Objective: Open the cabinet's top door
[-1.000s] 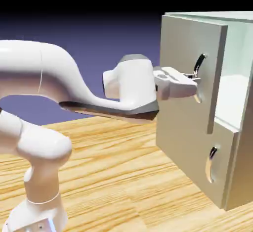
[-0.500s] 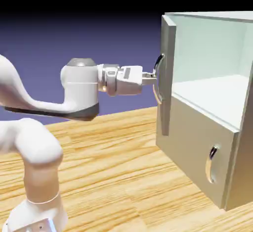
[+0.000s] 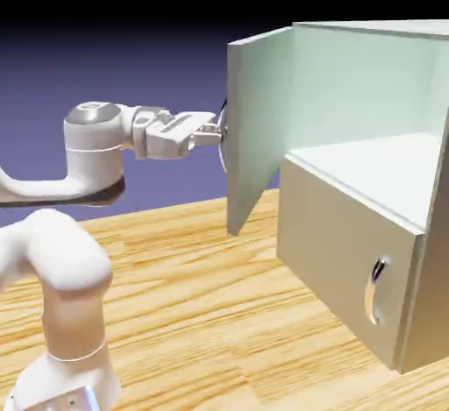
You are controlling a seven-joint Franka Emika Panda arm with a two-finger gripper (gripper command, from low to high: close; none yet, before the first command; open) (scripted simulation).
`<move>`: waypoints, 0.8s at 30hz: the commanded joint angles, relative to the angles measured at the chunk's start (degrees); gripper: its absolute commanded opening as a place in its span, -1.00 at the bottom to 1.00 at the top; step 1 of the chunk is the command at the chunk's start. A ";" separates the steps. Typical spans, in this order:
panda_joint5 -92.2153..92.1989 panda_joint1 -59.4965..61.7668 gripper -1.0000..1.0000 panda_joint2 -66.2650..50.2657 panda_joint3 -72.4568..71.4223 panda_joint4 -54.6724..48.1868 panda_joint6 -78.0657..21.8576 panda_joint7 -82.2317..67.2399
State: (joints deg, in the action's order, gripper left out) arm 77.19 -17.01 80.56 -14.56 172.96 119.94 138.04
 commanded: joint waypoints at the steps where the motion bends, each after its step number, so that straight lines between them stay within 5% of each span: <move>1: -2.27 -0.53 -1.00 -0.10 -2.09 -0.29 -1.76 -0.19; 12: -24.13 -0.55 -1.00 -7.71 -24.92 -9.99 -21.29 0.77; 24: -40.29 17.41 -1.00 -18.75 -48.01 -33.45 -43.07 2.59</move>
State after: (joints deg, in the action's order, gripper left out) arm 36.91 0.40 61.83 -62.55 139.50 76.94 140.64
